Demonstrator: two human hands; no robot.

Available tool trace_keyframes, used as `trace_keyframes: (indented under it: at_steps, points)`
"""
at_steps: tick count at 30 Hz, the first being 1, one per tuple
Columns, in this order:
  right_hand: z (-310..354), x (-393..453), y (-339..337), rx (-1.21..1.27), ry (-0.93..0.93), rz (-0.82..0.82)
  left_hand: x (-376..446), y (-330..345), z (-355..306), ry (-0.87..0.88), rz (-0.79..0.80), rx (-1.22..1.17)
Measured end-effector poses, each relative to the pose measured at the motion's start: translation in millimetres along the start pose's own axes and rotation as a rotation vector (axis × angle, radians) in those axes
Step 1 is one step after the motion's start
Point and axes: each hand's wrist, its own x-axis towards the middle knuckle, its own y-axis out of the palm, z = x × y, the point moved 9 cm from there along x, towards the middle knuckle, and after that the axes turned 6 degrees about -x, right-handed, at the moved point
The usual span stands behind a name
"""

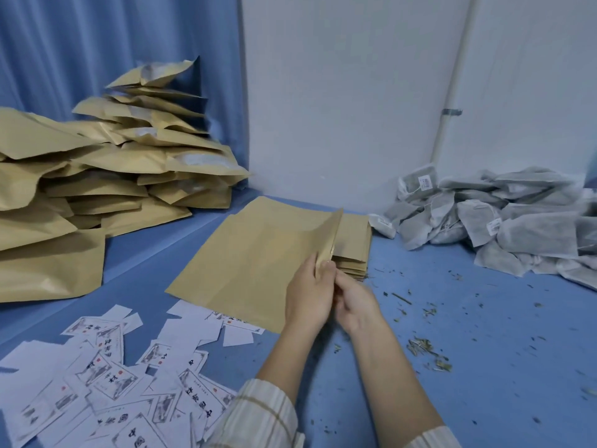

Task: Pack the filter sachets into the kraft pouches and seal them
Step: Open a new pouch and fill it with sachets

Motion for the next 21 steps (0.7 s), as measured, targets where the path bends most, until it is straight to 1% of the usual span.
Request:
trace_keyframes:
  at_steps: [2, 4, 6, 8, 10, 13, 15, 16, 17, 19, 21]
  points:
    - [-5, 1, 0, -0.052, 0.028, -0.022, -3, 0, 1, 0.007, -0.051, -0.018]
    - [-8, 1, 0, -0.075, 0.053, -0.026, -2, -6, 5, -0.036, -0.121, -0.057]
    - [-13, 0, 3, -0.058, 0.087, 0.004, 1, -11, 12, -0.094, -0.179, -0.164]
    - [-19, -2, 10, -0.006, 0.126, 0.046, 2, -11, 19, -0.138, -0.203, -0.278]
    - [-26, -2, 15, 0.060, 0.130, 0.059, 1, -8, 24, -0.140, -0.200, -0.328]
    - [-33, -2, 22, 0.270, 0.148, 0.097, 0, -4, 27, -0.115, -0.192, -0.305]
    - [-33, -4, 23, 0.300, 0.138, 0.112, -1, -3, 25, -0.075, -0.196, -0.250]
    - [-30, -3, 20, 0.230, 0.104, 0.088, -2, -4, 22, -0.042, -0.215, -0.202]
    - [-24, -3, 14, 0.099, 0.040, 0.035, -4, -8, 17, 0.011, -0.254, -0.123]
    - [-3, -4, 1, -0.269, -0.166, -0.110, -11, -16, 4, 0.143, -0.347, 0.076]
    - [17, -9, -2, -0.612, -0.340, -0.226, -16, -20, -6, 0.229, -0.402, 0.261]
